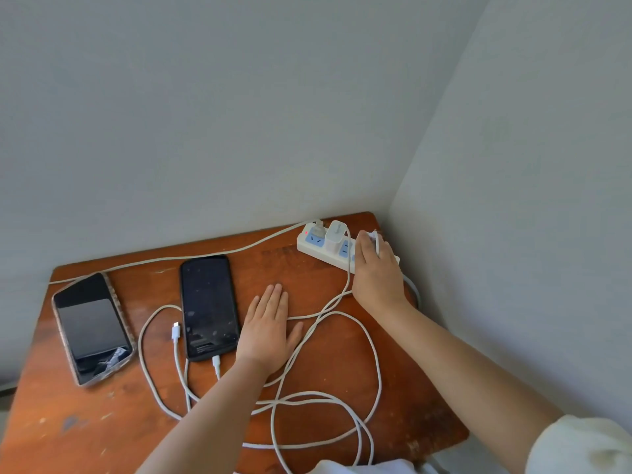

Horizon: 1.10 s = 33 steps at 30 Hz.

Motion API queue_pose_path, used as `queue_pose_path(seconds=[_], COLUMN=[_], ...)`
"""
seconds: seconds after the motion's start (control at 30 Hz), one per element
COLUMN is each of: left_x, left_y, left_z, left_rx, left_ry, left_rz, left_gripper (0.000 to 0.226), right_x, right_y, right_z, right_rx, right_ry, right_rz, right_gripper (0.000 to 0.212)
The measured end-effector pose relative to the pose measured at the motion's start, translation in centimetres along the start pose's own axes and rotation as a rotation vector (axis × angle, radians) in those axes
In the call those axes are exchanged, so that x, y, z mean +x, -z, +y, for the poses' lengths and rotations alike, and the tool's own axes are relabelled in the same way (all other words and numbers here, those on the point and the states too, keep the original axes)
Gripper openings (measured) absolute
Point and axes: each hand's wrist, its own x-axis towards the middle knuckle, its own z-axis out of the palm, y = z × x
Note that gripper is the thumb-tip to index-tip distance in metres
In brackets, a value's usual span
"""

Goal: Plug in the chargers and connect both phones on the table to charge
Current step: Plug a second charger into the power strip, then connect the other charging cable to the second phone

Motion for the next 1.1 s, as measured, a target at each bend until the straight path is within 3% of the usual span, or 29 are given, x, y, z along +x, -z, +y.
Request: queue_pose_path(seconds=[0.4, 0.53, 0.6, 0.7, 0.9, 1.1], left_x=[0.0, 0.2, 0.3, 0.4, -1.4, -7.9], left_y=[0.0, 0.3, 0.5, 0.8, 2.7, 3.4], left_z=[-0.1, 0.0, 0.1, 0.2, -0.5, -6.2], left_rx=[-0.008, 0.006, 0.002, 0.003, -0.002, -0.035], left_ry=[0.006, 0.013, 0.010, 0.008, -0.097, -0.169], left_rz=[-0.024, -0.046, -0.059, -0.078, 0.006, 0.115], left_gripper=[0.067, 0.066, 0.065, 0.064, 0.057, 0.052], right_x=[0.0, -1.0, -2.9, -6.9, -12.2, -15.9], right_y=[0.0, 1.9, 2.3, 1.4, -2.0, -4.2], right_z=[-0.1, 1.1, 2.1, 3.3, 1.8, -2.6], right_rx=[-0.062, -0.029, 0.012, 0.113, 0.174, 0.189], right_ry=[-0.004, 0.109, 0.189, 0.150, 0.242, 0.286], right_rz=[-0.028, -0.023, 0.081, 0.194, 0.018, 0.001], right_gripper=[0.077, 0.060, 0.051, 0.043, 0.032, 0.032])
